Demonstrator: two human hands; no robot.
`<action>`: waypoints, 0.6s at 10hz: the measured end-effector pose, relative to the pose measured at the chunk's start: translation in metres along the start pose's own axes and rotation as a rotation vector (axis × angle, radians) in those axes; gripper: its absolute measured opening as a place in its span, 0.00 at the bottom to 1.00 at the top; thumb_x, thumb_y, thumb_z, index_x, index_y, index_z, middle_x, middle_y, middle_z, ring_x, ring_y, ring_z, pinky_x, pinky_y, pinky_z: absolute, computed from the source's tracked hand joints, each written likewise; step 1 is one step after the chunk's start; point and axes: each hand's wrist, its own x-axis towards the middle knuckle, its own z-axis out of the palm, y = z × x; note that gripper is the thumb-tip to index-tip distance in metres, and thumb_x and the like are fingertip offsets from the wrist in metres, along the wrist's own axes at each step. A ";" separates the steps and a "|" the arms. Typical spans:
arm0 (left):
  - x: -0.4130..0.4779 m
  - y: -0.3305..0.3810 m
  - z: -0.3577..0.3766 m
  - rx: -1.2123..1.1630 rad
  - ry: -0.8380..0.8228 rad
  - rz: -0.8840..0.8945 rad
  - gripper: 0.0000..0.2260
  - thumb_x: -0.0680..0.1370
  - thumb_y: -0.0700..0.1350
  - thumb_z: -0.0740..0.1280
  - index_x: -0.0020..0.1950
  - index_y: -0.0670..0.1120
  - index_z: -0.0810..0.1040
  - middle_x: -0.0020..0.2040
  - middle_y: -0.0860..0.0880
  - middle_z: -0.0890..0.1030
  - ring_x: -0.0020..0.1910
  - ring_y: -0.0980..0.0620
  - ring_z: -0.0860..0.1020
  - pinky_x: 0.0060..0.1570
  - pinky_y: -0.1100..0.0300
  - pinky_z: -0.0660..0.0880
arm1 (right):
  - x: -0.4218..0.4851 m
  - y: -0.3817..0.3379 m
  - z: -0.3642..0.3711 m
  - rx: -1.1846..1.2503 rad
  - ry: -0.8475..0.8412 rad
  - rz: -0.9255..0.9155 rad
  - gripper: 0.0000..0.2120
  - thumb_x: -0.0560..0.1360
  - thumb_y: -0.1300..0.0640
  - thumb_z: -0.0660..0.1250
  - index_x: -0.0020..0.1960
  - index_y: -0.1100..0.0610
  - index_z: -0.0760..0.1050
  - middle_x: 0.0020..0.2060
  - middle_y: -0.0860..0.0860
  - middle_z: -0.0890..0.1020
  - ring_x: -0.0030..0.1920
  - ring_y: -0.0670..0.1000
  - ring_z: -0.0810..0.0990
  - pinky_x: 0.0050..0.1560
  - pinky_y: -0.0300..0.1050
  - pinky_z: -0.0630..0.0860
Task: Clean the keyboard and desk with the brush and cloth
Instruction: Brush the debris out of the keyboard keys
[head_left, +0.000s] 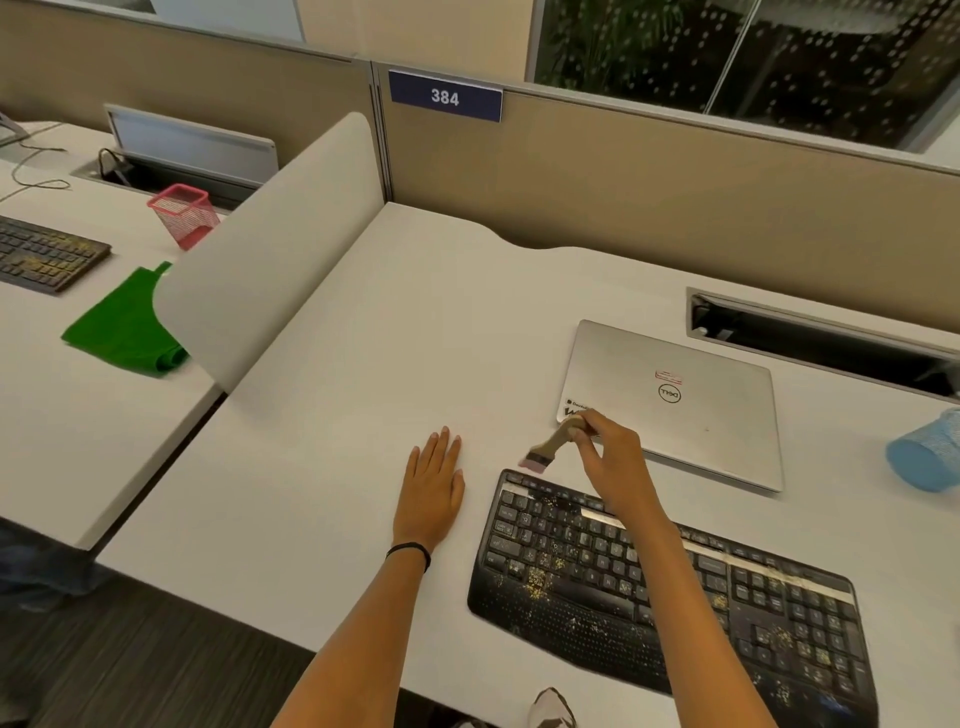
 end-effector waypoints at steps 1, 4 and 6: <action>0.000 0.000 0.000 -0.004 -0.003 -0.003 0.24 0.80 0.50 0.46 0.76 0.45 0.58 0.76 0.47 0.58 0.75 0.49 0.56 0.73 0.59 0.40 | -0.001 -0.007 0.002 0.100 0.003 -0.010 0.08 0.77 0.62 0.63 0.47 0.50 0.75 0.43 0.38 0.79 0.46 0.38 0.76 0.51 0.27 0.67; 0.000 0.000 -0.001 -0.012 0.000 -0.001 0.25 0.80 0.51 0.45 0.76 0.45 0.57 0.76 0.47 0.57 0.75 0.49 0.54 0.73 0.59 0.39 | 0.005 -0.003 0.004 0.079 0.046 0.006 0.05 0.78 0.62 0.61 0.47 0.54 0.74 0.44 0.47 0.80 0.47 0.48 0.76 0.46 0.35 0.68; 0.000 0.000 0.000 -0.001 0.002 -0.001 0.25 0.80 0.51 0.44 0.76 0.45 0.57 0.76 0.48 0.56 0.76 0.50 0.54 0.73 0.56 0.43 | 0.007 0.001 0.004 0.046 -0.007 0.018 0.06 0.78 0.62 0.61 0.46 0.53 0.74 0.43 0.49 0.80 0.47 0.50 0.77 0.48 0.42 0.70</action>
